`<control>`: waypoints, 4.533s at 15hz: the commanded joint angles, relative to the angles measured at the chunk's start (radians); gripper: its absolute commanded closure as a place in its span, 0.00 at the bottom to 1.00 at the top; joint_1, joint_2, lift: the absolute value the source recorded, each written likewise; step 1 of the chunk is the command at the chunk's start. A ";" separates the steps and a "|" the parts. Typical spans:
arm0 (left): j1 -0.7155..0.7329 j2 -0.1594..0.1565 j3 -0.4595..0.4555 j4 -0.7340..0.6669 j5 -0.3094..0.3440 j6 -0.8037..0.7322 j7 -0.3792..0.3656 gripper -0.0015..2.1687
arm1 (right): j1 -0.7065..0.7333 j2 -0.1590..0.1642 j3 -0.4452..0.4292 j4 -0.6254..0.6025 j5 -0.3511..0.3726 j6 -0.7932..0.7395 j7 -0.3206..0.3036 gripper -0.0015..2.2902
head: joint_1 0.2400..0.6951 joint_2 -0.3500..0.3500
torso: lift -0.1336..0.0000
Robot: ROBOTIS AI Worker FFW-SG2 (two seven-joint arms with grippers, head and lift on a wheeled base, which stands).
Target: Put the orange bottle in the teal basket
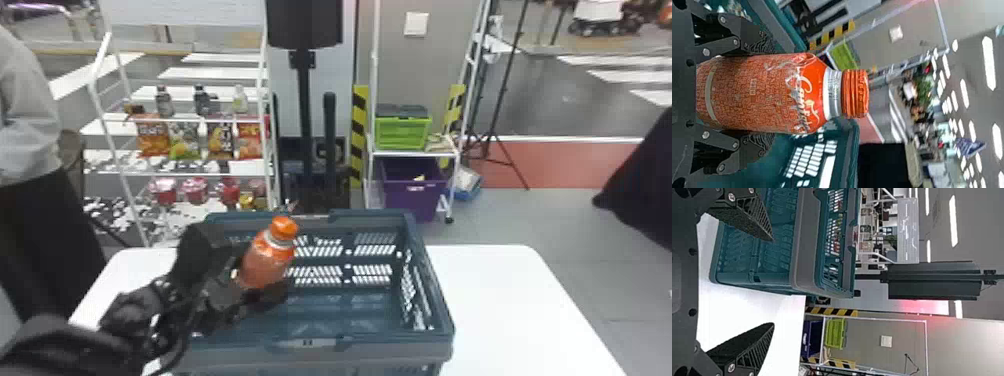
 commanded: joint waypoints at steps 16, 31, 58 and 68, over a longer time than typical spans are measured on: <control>-0.578 -0.238 -0.412 0.953 -0.557 0.134 -0.347 0.98 | 0.058 0.001 -0.028 0.021 -0.006 -0.040 -0.016 0.05 | 0.57 0.50 | 1.00; -0.116 -0.261 0.199 -0.111 -0.141 0.312 -0.165 0.01 | 0.099 0.001 -0.044 0.012 -0.014 -0.073 -0.014 0.05 | 0.57 0.50 | 1.00; 0.987 -0.261 0.075 -0.052 0.265 -1.114 0.673 0.01 | 0.046 -0.262 0.055 -0.045 -0.176 -0.052 -0.114 0.05 | 0.57 0.50 | 1.00; 0.990 -0.261 0.025 -0.047 0.201 -1.136 0.736 0.01 | 0.029 -0.341 0.038 -0.037 -0.253 -0.055 -0.132 0.05 | 0.57 0.50 | 1.00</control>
